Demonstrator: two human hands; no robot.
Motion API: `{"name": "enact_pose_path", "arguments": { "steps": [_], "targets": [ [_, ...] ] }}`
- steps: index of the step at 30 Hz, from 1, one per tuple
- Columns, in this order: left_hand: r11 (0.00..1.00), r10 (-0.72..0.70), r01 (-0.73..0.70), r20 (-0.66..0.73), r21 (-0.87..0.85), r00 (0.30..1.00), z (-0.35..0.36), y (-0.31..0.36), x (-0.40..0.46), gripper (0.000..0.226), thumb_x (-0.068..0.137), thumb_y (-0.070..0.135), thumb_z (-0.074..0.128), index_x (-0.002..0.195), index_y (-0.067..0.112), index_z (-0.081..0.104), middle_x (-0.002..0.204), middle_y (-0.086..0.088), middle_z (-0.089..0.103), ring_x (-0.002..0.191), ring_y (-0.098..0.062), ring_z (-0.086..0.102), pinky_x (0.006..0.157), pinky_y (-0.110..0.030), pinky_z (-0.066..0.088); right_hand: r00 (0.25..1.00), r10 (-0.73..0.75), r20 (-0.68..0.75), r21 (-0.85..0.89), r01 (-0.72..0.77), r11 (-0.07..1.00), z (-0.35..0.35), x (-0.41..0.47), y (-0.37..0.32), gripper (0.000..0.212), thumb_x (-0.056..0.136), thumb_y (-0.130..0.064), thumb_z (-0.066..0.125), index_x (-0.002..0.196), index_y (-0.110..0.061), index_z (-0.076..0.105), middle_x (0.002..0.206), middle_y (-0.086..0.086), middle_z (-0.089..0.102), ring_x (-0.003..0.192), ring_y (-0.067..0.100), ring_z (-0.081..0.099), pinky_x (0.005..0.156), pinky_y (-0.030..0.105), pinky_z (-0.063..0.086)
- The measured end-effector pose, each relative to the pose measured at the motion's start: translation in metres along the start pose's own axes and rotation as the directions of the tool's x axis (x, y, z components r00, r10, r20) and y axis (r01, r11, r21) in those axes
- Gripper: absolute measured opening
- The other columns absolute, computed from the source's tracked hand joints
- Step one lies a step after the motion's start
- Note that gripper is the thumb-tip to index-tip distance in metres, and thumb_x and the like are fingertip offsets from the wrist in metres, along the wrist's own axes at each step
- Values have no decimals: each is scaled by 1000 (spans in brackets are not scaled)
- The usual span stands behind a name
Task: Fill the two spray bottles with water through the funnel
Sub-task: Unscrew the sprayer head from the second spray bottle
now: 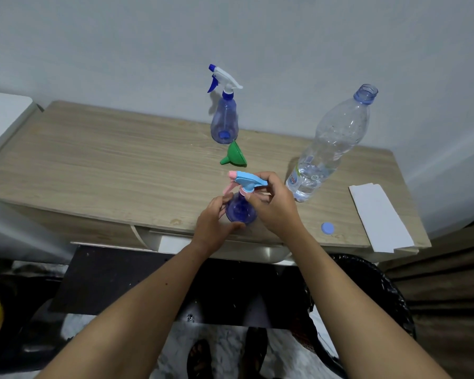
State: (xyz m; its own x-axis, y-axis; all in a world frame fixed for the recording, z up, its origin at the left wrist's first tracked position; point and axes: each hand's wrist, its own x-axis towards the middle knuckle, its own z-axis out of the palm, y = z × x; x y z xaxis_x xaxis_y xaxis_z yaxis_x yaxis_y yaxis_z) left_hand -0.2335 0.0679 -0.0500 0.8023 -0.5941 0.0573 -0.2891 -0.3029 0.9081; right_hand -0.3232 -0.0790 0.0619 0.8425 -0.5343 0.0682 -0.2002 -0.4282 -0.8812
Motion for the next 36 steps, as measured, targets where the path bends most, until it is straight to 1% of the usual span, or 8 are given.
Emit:
{"name": "enact_pose_path", "arguments": {
  "steps": [3, 8, 13, 15, 21, 25, 29, 36],
  "targets": [
    [1000, 5, -6, -4, -24, 1000, 0, -1, 0, 85, 67, 25, 100, 141, 13, 59, 143, 2, 64, 130, -12, 64, 107, -41, 56, 995, -77, -67, -102, 70, 992, 6, -2, 0, 36, 79, -25, 89, 105, -17, 66, 100, -5, 68, 93, 10, 64, 80, 24, 51],
    [1000, 18, -18, 8, 11, 1000, -1, 3, -1, 83, 66, 31, 99, 138, 16, 60, 135, 1, 67, 122, -15, 66, 102, -42, 58, 998, -54, -42, -84, 50, 995, 1, -2, -1, 25, 88, -18, 84, 105, -19, 66, 92, -14, 68, 82, -9, 63, 70, 6, 44],
    [1000, 23, -23, 17, 14, 1000, -2, 3, -2, 83, 69, 32, 98, 140, 16, 58, 138, 2, 65, 125, -14, 65, 102, -43, 58, 989, -131, -69, -117, 122, 986, 5, -1, 0, 32, 82, -21, 89, 105, -15, 67, 97, -3, 69, 89, 15, 65, 74, 22, 50],
    [999, 31, -31, 26, 23, 999, -4, 4, -2, 83, 70, 36, 97, 140, 16, 58, 139, 2, 65, 125, -13, 65, 102, -43, 59, 992, -113, -54, -105, 107, 989, 3, 0, -2, 30, 84, -24, 88, 104, -17, 67, 94, -4, 69, 87, 17, 65, 74, 24, 50],
    [1000, 28, -28, 24, 11, 999, -4, 8, -4, 85, 68, 34, 98, 140, 12, 58, 136, -3, 66, 125, -19, 66, 102, -44, 59, 998, -17, -54, 57, 20, 998, -8, 2, -13, 37, 85, -18, 87, 114, -22, 64, 107, -4, 73, 92, 13, 75, 83, 28, 61],
    [999, 25, -24, 14, -29, 1000, -5, 11, -6, 87, 65, 44, 94, 138, 11, 59, 135, -3, 66, 124, -18, 67, 105, -43, 57, 996, 33, -85, 178, -17, 984, -20, 4, -30, 48, 87, -8, 85, 123, -14, 55, 103, -2, 70, 67, -1, 69, 67, 14, 53],
    [999, 33, -32, 11, -34, 999, -4, 10, -7, 89, 63, 52, 88, 138, 15, 59, 134, -2, 66, 123, -17, 66, 106, -42, 57, 990, -1, -144, 209, 31, 978, -32, 6, -51, 52, 85, -12, 87, 124, -18, 53, 111, 9, 73, 75, 6, 74, 70, 13, 53],
    [997, 4, -2, 33, -80, 999, -4, 9, -7, 94, 59, 52, 91, 138, 14, 58, 138, -3, 65, 126, -16, 65, 111, -41, 54, 971, -93, -222, 276, 154, 949, -59, 15, -77, 48, 87, -6, 84, 123, -16, 54, 105, 7, 66, 61, 0, 61, 72, 16, 53]
  ]
}}
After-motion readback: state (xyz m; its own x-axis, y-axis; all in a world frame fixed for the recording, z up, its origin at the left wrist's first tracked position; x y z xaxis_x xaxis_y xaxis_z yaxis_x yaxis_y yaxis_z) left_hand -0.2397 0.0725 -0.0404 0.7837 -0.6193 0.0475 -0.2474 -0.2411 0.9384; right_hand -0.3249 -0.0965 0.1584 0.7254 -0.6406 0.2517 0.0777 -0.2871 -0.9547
